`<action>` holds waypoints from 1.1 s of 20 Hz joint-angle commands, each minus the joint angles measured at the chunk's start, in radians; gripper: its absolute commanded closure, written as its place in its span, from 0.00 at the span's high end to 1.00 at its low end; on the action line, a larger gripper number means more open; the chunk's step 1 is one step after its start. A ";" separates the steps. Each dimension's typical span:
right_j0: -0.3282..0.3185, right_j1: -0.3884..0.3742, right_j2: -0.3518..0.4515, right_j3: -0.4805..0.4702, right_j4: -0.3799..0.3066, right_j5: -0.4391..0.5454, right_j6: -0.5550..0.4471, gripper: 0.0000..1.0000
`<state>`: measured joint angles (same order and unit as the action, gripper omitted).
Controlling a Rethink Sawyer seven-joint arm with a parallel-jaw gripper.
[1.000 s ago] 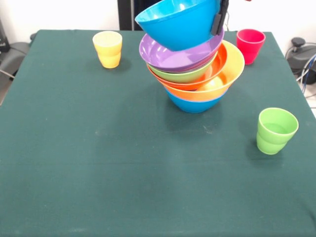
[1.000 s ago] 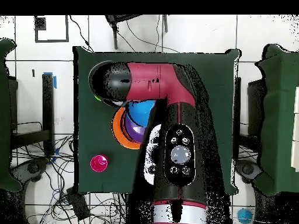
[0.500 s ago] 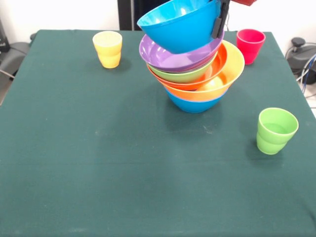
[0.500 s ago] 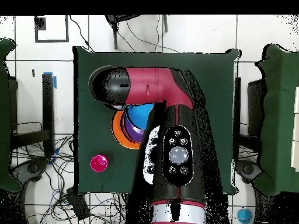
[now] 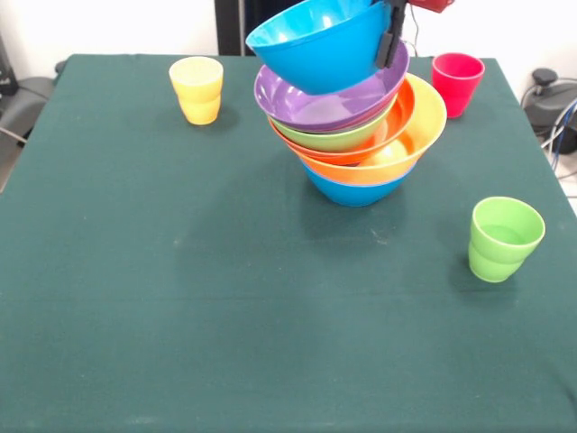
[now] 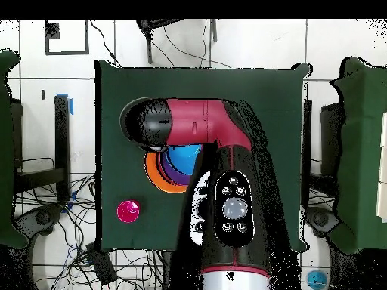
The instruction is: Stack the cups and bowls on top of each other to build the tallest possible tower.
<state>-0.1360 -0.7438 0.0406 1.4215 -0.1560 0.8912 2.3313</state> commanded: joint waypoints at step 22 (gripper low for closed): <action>-0.049 0.024 0.102 0.179 -0.113 -0.183 -0.144 0.00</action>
<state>-0.1947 -0.7593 0.0638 1.5367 -0.1591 0.7477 2.3313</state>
